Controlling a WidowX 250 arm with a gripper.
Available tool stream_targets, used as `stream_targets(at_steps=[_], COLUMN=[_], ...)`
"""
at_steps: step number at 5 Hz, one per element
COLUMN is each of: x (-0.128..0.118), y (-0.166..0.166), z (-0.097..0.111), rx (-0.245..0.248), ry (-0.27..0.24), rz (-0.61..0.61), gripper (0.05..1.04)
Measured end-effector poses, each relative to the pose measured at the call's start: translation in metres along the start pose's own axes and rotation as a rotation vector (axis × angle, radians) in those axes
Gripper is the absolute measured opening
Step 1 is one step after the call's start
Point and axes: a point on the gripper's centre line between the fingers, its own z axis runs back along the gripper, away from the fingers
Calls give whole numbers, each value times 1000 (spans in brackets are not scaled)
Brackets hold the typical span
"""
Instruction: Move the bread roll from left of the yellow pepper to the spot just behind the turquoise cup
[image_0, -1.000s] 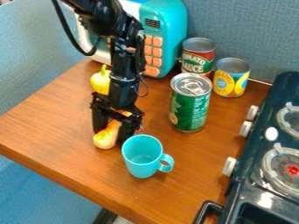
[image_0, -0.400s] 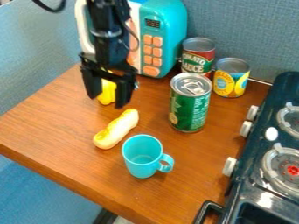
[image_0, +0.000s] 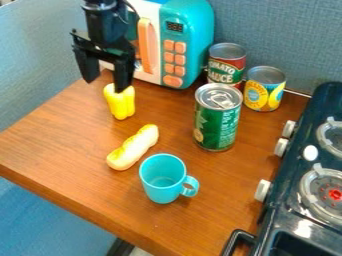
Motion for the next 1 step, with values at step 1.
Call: stream_targets(at_steps=[1], x=[11], y=[20], z=[3], rx=[-17], ry=[-5], rz=[8], gripper=[1000])
